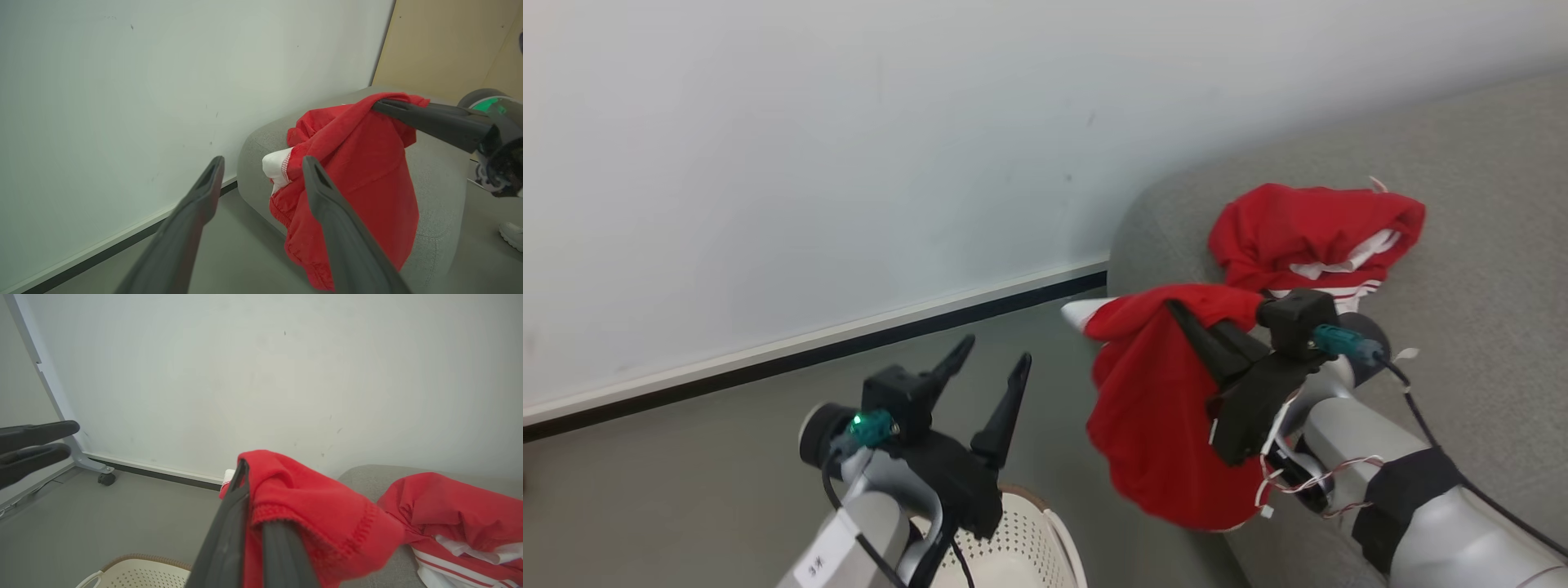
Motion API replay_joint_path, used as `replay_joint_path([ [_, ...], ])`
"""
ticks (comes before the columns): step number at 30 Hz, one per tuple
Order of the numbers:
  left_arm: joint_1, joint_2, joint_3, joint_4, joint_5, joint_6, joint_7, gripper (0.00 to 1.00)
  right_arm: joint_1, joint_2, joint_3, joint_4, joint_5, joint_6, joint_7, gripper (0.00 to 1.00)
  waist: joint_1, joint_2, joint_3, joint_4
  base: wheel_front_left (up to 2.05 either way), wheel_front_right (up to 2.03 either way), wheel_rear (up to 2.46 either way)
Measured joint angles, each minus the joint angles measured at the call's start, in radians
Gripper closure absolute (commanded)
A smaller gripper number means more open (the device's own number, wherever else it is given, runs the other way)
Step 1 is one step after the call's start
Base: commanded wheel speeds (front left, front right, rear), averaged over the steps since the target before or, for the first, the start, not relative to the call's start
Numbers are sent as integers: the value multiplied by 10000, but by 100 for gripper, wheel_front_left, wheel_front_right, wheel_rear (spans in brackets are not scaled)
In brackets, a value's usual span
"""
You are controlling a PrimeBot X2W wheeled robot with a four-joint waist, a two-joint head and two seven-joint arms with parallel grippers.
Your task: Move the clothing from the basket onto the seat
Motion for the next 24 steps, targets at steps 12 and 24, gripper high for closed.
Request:
replay_joint_path([
  [12,1423,19,-303,-562,4,-10,-562,0,46,-1164,-454,-1348,-656,-385,-4,100,0,0,102,-1371,0,0,0],
  [24,1662,-8,-688,-1137,230,-2,-698,0,261,-2219,-980,-2621,-1024,-604,-42,100,0,0,535,-2659,0,0,0],
])
